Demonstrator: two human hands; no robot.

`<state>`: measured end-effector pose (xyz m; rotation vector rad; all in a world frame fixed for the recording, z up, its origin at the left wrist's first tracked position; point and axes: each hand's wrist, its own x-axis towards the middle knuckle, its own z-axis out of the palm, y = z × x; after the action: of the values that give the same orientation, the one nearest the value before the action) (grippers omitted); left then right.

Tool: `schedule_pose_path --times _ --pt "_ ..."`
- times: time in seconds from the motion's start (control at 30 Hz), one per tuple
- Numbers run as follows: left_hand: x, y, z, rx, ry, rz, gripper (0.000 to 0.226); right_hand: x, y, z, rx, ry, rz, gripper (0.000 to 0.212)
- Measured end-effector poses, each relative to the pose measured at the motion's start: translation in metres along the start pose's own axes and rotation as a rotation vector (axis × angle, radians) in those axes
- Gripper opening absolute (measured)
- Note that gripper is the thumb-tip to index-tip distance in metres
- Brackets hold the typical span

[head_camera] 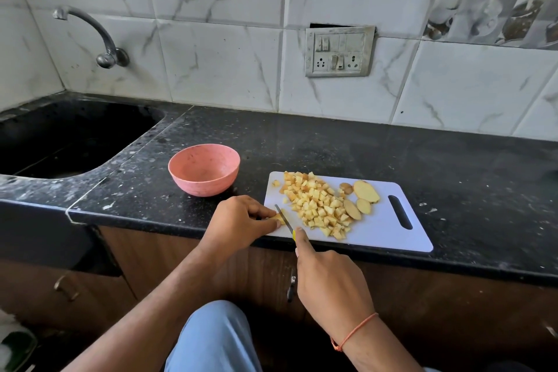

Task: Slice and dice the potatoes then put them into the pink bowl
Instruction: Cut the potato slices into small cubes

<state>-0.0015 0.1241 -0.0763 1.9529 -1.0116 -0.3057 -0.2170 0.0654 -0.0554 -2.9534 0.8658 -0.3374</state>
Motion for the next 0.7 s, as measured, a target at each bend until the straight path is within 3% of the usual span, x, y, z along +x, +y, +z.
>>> schedule_pose_path --times 0.7 --pt "0.001 -0.001 0.006 0.015 0.048 -0.01 0.022 -0.018 0.034 -0.01 -0.025 0.009 0.005 0.054"
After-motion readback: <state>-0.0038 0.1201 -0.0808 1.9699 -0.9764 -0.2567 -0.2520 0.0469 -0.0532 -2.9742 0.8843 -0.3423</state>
